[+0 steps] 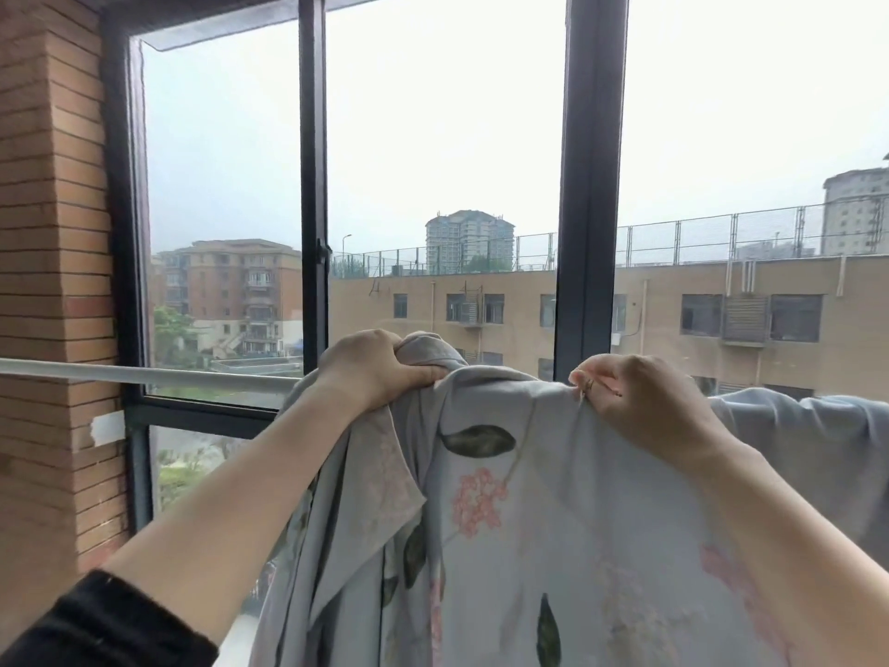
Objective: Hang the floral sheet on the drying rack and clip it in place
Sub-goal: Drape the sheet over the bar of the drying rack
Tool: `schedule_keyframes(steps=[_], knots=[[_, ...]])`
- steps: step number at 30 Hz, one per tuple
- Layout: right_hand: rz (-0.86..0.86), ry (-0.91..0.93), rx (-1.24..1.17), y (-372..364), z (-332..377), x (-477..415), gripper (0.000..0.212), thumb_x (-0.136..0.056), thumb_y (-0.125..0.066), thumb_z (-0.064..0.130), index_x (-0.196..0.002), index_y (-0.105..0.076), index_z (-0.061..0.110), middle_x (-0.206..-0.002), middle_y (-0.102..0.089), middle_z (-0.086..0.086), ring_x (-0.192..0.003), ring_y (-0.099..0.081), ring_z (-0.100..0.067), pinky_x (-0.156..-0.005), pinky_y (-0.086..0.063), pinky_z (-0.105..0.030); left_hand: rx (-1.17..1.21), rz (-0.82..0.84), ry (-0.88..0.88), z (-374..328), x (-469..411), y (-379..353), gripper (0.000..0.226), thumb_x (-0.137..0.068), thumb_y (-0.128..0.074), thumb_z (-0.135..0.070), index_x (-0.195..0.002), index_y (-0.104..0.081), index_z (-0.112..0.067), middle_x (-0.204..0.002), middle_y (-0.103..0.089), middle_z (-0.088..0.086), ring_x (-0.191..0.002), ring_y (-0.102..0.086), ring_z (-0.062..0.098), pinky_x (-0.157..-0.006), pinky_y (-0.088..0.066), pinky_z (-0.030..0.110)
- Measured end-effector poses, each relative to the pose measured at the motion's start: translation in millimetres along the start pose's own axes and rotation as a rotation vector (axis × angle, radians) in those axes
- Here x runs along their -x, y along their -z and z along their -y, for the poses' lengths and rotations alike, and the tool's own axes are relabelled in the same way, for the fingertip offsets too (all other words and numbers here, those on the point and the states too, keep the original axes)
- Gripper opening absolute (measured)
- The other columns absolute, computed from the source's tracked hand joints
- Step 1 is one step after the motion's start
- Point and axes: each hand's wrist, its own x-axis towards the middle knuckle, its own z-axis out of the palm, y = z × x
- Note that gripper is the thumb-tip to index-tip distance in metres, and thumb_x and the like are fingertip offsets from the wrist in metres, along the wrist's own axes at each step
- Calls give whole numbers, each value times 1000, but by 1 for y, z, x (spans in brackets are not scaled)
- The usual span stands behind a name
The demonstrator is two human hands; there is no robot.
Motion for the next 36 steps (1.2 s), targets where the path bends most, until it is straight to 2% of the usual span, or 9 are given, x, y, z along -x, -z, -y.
schedule_keyframes(steps=[5, 8, 12, 18, 21, 26, 30, 33, 36], knots=[[-87, 147, -181, -23, 59, 3, 40, -92, -60, 37, -128, -61, 21, -127, -64, 2, -108, -63, -19, -90, -48, -30, 9, -9, 15, 2, 0, 0, 54, -65, -57, -79, -78, -63, -27, -79, -64, -5, -81, -59, 18, -70, -46, 30], [-57, 136, -130, -41, 81, -8, 47, -95, -51, 41, -138, -50, 21, -132, -60, 0, -115, -59, -22, -89, -45, -32, 24, -24, 24, 3, 4, 2, 50, -66, -59, -77, -75, -60, -28, -80, -63, -4, -82, -60, 20, -70, -46, 31], [36, 209, 109, -56, 83, -18, 45, -100, -25, 53, -118, -61, 34, -104, -72, 4, -99, -64, -22, -68, -36, -33, -1, -89, 56, 6, 8, -2, 60, -67, -58, -76, -91, -68, -22, -89, -68, 0, -84, -59, 20, -71, -46, 31], [-10, 279, 156, -60, 64, -22, 48, -100, -23, 53, -109, -66, 33, -99, -72, 6, -96, -65, -21, -69, -40, -33, 100, -251, 43, 2, 25, -12, 77, -50, -45, -91, -77, -63, -21, -74, -64, -3, -71, -58, 17, -59, -38, 28], [-37, 271, 166, -57, 59, -20, 45, -100, -26, 53, -106, -66, 33, -96, -72, 6, -94, -65, -21, -66, -36, -32, 278, -326, 32, -2, 49, -16, 66, -54, -59, -85, -73, -54, -22, -68, -57, -8, -65, -54, 12, -55, -38, 27], [-30, 263, 181, -58, 66, -20, 44, -100, -27, 53, -104, -66, 34, -97, -72, 5, -94, -65, -22, -65, -36, -31, 542, -420, 144, 25, 98, -22, 75, -55, -70, -77, -111, -57, -29, -112, -62, -16, -99, -59, 6, -79, -47, 24], [-9, 210, 195, -57, 73, -21, 44, -99, -29, 54, -101, -67, 32, -98, -72, 2, -95, -64, -25, -66, -32, -31, 692, -296, 230, 60, 128, -35, 91, -46, -66, -82, -119, -53, -29, -118, -60, -16, -105, -58, 3, -90, -52, 34], [-3, 181, 214, -57, 75, -22, 45, -99, -30, 54, -104, -68, 32, -100, -72, 1, -97, -64, -26, -68, -35, -32, 706, -59, 290, 75, 141, -50, 89, -40, -66, -83, -112, -49, -33, -102, -60, -24, -91, -58, -5, -74, -52, 24], [7, 160, 214, -59, 80, -23, 43, -98, -31, 55, -106, -68, 34, -105, -72, 0, -99, -63, -27, -72, -38, -34, 736, 107, 302, 82, 145, -66, 79, -44, -72, -76, -107, -55, -31, -88, -68, -13, -76, -64, -2, -60, -48, 18]])
